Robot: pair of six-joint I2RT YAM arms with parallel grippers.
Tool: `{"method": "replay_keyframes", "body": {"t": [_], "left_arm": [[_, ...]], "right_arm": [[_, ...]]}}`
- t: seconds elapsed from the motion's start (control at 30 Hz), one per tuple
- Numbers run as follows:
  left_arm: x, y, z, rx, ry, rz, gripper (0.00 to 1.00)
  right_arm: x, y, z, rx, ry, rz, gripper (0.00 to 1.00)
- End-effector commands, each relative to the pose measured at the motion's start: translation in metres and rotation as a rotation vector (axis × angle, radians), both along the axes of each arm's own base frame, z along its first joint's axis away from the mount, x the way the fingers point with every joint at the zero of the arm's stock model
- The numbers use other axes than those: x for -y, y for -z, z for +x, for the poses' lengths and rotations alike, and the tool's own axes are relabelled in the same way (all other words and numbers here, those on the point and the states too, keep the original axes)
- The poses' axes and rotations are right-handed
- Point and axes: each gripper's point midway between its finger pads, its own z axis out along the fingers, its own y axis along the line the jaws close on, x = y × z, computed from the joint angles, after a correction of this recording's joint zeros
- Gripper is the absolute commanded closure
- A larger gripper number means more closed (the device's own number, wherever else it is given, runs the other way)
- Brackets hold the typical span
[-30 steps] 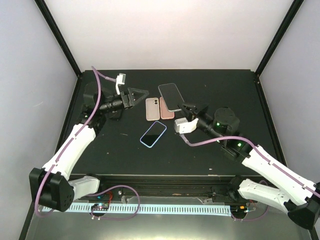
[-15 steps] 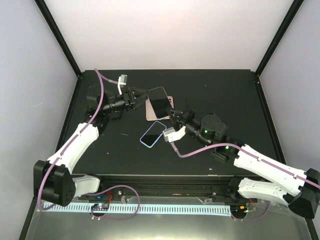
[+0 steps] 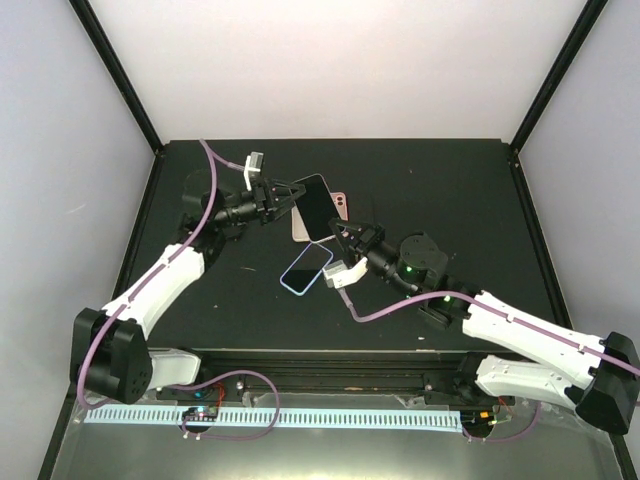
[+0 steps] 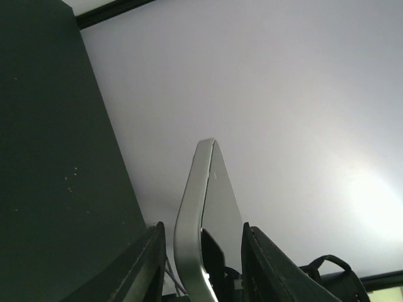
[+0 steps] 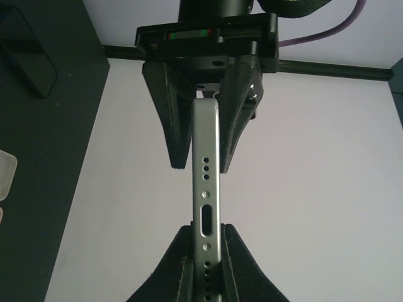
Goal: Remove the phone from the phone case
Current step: Place the phone at the center of the board.
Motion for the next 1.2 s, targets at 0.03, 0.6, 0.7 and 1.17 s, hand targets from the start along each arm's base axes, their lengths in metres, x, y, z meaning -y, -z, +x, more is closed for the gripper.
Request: {"method": "replay_keyframes", "body": {"t": [0.03, 0.6, 0.7, 1.17], "left_arm": [[0.014, -0.02, -0.015, 0.072, 0.08, -0.043, 0.69], [0.003, -0.016, 0.004, 0.072, 0.037, -0.036, 0.94], [0.002, -0.016, 0.006, 0.087, 0.033, -0.023, 0.97], [0.006, -0.018, 0.006, 0.216, 0.071, 0.015, 0.98]], "right_arm": [[-0.001, -0.037, -0.007, 0.097, -0.021, 0.12, 0.98], [0.037, -0.005, 0.004, -0.071, 0.087, 0.155, 0.24], [0.049, -0.002, 0.009, -0.181, 0.122, 0.198, 0.21], [0.09, -0.039, -0.002, -0.9, 0.1, 0.655, 0.16]]}}
